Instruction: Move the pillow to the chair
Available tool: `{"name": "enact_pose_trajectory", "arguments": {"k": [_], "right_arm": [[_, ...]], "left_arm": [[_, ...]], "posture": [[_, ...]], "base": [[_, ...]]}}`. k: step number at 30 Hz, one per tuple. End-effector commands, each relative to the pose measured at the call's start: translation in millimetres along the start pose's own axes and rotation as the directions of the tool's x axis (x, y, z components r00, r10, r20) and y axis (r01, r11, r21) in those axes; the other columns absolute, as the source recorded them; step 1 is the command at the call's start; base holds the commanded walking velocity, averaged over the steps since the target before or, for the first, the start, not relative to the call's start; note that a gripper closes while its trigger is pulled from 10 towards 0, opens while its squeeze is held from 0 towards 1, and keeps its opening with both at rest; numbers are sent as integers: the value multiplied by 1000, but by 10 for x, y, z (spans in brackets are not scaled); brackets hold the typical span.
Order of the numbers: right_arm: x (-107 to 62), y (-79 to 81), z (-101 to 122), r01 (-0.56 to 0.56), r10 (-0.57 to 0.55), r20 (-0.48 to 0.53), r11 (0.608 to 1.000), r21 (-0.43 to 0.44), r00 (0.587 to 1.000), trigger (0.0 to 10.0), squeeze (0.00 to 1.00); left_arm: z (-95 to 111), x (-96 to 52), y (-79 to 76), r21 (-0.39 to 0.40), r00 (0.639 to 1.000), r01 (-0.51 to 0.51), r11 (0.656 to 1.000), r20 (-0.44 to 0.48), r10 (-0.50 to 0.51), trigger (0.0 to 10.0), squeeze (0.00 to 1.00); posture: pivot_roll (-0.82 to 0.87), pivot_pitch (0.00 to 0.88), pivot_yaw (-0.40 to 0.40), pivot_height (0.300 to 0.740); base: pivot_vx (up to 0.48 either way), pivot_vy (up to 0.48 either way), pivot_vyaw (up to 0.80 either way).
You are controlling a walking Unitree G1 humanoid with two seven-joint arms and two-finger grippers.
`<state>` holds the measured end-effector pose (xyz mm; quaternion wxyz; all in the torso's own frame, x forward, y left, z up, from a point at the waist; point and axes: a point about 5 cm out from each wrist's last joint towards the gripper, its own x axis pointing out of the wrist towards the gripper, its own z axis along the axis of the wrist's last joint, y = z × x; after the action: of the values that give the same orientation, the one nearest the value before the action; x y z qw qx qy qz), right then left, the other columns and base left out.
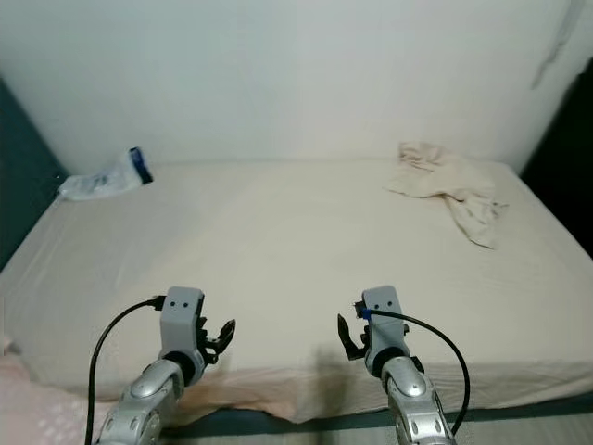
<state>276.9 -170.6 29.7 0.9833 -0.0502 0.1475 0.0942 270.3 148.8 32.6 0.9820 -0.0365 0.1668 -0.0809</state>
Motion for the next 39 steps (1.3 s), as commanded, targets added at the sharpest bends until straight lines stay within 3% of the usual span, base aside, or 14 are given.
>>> {"name": "enact_pose_trajectory", "arguments": {"k": [1, 29, 39], "right_arm": [[-7, 11, -5, -3, 3, 1, 1000, 4, 1000, 10000, 0], [6, -44, -1, -10, 10, -9, 1000, -4, 1000, 10000, 0], [-32, -261, 122, 34, -36, 49, 998, 48, 998, 10000, 0]], "left_arm": [[-59, -19, 23, 1, 1000, -6, 1000, -28, 6, 10000, 0], [-40, 27, -37, -1, 1000, 5, 1000, -23, -5, 10000, 0], [17, 148, -120, 4, 1000, 23, 1000, -16, -23, 10000, 0]], "posture": [[-72, 85, 41, 740], [-85, 78, 36, 740], [-126, 62, 51, 740]], "base": [[0, 0, 0], [0, 0, 0], [0, 0, 0]]}}
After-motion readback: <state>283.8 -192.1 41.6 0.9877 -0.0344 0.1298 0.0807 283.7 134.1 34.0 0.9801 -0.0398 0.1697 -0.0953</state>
